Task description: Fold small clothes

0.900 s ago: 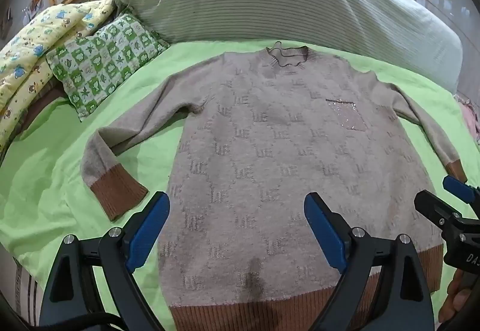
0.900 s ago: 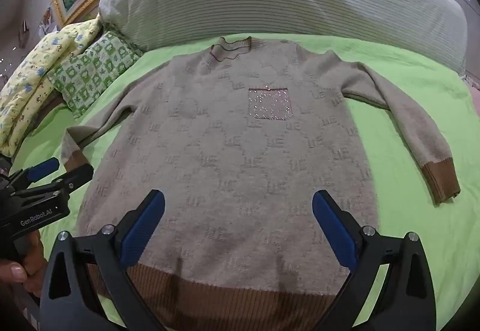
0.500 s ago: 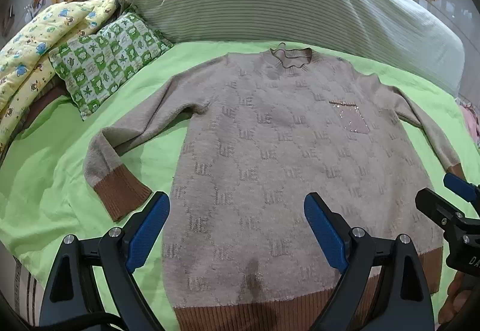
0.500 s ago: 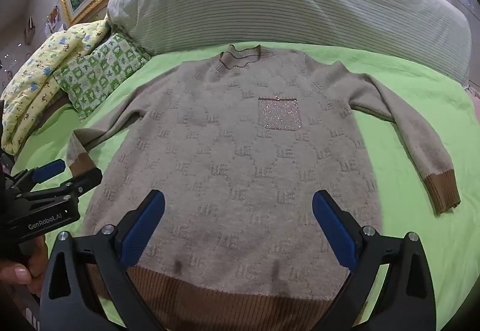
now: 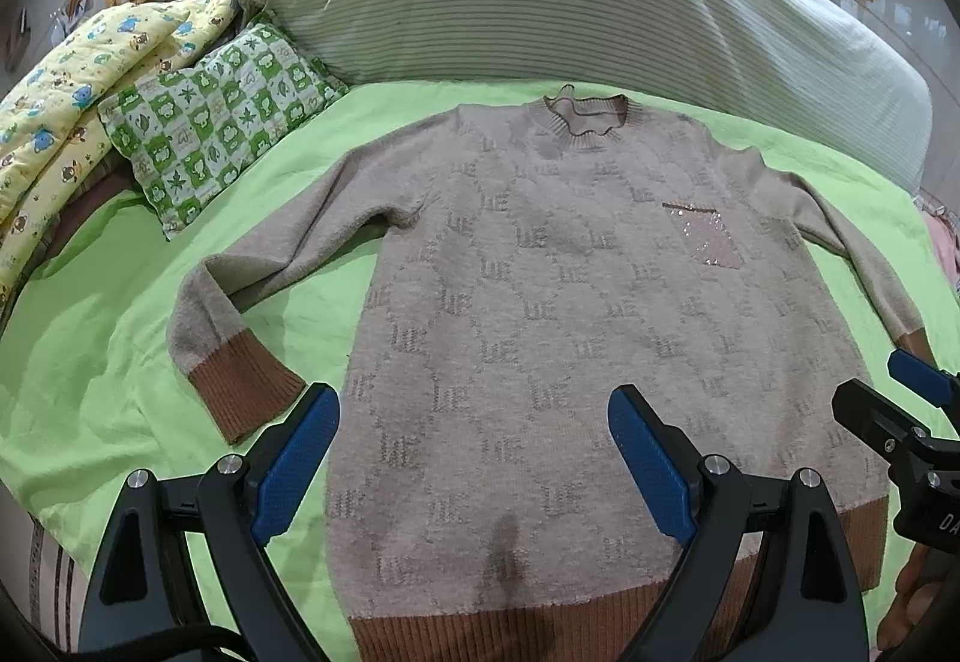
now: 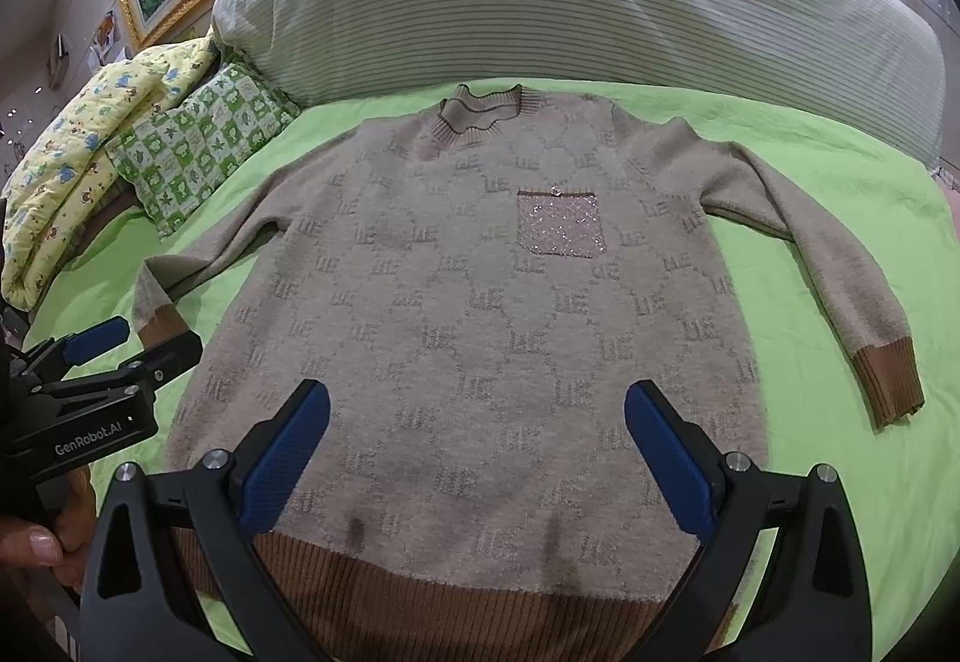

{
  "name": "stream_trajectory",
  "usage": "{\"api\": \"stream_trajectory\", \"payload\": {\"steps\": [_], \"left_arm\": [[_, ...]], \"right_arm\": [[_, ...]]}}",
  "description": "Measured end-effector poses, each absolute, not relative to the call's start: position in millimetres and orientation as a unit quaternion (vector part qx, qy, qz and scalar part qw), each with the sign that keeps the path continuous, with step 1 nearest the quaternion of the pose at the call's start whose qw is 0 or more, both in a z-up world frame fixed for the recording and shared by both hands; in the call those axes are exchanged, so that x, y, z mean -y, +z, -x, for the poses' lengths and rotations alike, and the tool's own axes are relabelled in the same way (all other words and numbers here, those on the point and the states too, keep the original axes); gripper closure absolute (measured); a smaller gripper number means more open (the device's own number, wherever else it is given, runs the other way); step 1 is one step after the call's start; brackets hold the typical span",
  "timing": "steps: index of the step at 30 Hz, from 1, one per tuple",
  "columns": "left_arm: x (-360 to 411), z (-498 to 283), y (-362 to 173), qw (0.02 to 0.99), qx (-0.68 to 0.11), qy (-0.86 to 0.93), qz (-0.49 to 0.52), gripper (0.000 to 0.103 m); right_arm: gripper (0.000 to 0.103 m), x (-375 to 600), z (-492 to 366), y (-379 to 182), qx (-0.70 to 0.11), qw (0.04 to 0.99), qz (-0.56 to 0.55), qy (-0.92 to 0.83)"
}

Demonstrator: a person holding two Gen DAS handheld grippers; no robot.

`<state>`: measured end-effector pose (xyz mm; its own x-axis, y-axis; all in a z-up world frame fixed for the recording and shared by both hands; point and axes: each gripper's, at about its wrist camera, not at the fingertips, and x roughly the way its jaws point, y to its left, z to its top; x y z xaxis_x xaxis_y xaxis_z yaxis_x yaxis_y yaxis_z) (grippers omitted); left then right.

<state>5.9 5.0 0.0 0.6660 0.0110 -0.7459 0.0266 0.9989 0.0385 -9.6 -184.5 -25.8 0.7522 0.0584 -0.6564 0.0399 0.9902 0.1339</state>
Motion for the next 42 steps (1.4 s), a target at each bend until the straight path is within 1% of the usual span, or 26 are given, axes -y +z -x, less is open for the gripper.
{"api": "stream_trajectory", "payload": {"steps": [2,11,22,33,42], "left_arm": [[-4,-5,1,0.920,-0.391,0.001,-0.027,0.011],[-5,-6,0,0.927,-0.372,0.007,-0.048,0.011],[-2,-12,-4,0.914,-0.402,0.011,-0.053,0.011],[2,-20,-8,0.918,-0.395,0.002,-0.041,0.011],[9,-31,-15,0.913,-0.406,0.002,-0.044,0.011]], "right_arm": [[0.004,186,9,-26,-0.352,0.933,-0.069,0.006],[0.004,186,9,-26,-0.352,0.933,-0.069,0.005],[0.004,193,2,-27,-0.357,0.931,-0.075,0.006],[0.004,198,-5,-32,-0.366,0.927,-0.081,0.007],[0.004,204,-10,-37,-0.376,0.922,-0.089,0.011]]}}
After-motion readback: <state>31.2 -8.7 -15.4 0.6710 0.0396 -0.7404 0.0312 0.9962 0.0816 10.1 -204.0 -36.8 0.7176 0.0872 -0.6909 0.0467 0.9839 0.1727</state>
